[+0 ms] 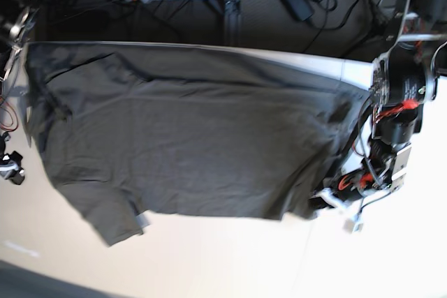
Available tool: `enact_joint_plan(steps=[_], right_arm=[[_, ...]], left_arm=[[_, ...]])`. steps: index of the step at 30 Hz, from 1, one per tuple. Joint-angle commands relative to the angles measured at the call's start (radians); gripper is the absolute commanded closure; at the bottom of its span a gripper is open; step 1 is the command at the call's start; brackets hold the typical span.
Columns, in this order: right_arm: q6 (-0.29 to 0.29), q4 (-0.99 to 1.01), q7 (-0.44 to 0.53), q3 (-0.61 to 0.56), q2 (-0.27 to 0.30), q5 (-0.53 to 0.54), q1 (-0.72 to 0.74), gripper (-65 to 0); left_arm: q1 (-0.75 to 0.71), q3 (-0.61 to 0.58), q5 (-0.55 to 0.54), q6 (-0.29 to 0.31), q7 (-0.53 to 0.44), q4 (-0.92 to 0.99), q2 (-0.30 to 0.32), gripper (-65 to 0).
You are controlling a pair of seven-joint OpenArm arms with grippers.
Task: Fold the T-shirt properly
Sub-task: 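Move the right gripper to the hem corner beside it and grasp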
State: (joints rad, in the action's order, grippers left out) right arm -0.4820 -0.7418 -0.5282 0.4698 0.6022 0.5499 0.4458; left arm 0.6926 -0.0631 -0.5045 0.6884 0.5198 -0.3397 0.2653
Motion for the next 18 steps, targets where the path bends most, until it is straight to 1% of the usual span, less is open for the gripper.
enact_joint_plan(steps=[1, 2, 5, 8, 13, 18], right_arm=[[-0.037, 0.043, 0.048, 0.006, 0.027, 0.011, 0.051, -29.6], [-0.037, 0.105, 0.062, 0.006, 0.030, 0.011, 0.074, -29.5], [-0.038, 0.259, 0.066, 0.006, 0.028, 0.028, 0.127, -29.5], [-0.039, 0.347, 0.065, 0.006, 0.021, 0.032, 0.155, -29.5], [-0.039, 0.383, 0.071, 0.006, -0.010, -0.027, 0.158, -29.6], [-0.039, 0.386, 0.101, 0.006, -0.068, -0.076, 0.158, -29.6]], left_arm=[[0.002, -0.003, 0.053, 0.005, 0.072, 0.003, 0.004, 0.0], [0.003, -0.003, 0.053, 0.005, 0.077, 0.003, 0.004, 0.0], [0.003, -0.003, 0.053, 0.005, 0.079, 0.003, 0.004, 0.0], [0.003, -0.003, 0.053, 0.005, 0.081, 0.003, 0.004, 0.0], [0.003, -0.003, 0.052, 0.005, 0.082, 0.003, 0.005, 0.0], [0.003, -0.003, 0.050, 0.005, 0.083, 0.003, 0.004, 0.0]])
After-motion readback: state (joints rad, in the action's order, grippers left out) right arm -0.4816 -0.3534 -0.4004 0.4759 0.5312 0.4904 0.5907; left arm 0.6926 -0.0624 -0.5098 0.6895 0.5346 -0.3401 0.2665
